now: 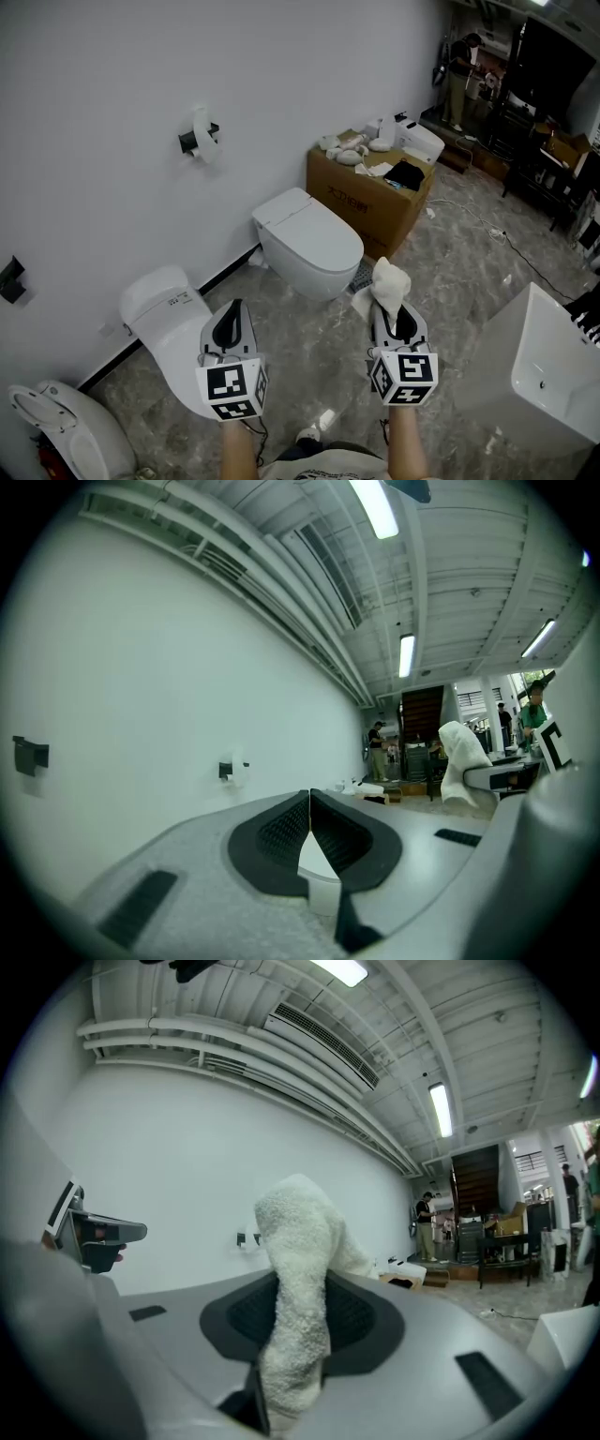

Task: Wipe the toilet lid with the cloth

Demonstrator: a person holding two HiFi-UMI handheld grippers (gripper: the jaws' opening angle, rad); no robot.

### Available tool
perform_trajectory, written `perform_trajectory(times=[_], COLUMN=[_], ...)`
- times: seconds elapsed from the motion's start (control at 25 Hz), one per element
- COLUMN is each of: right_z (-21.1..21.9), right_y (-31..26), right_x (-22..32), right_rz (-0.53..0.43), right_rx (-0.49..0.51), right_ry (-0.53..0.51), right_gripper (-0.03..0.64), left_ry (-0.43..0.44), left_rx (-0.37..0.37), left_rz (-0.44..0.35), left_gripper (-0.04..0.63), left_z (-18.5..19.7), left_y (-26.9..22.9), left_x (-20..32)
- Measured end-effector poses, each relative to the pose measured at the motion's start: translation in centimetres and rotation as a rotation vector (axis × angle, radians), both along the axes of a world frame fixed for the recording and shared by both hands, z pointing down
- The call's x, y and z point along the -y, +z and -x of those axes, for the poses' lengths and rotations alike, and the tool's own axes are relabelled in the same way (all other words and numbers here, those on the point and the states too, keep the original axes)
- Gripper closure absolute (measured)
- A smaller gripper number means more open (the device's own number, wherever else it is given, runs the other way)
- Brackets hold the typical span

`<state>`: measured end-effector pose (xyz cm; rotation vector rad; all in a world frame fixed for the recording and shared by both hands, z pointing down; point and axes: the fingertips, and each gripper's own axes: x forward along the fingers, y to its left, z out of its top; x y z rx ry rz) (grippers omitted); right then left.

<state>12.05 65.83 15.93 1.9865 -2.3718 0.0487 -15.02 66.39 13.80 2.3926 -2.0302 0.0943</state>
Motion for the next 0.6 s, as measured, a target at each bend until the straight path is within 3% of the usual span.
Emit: perform_trajectory(times=[0.6], right_z=[1.5], right_y=[1.7], right_x=[6.8], right_rz=[0.036], right_rx=[0.016], right_ry=[0.007], right_gripper=[0.505], left_ry=[-0.03], left_rx=[-0.01], left_rz=[0.053], left_gripper=[0.586], left_z=[2.9], left_y=[2.5], left_x=[6.3])
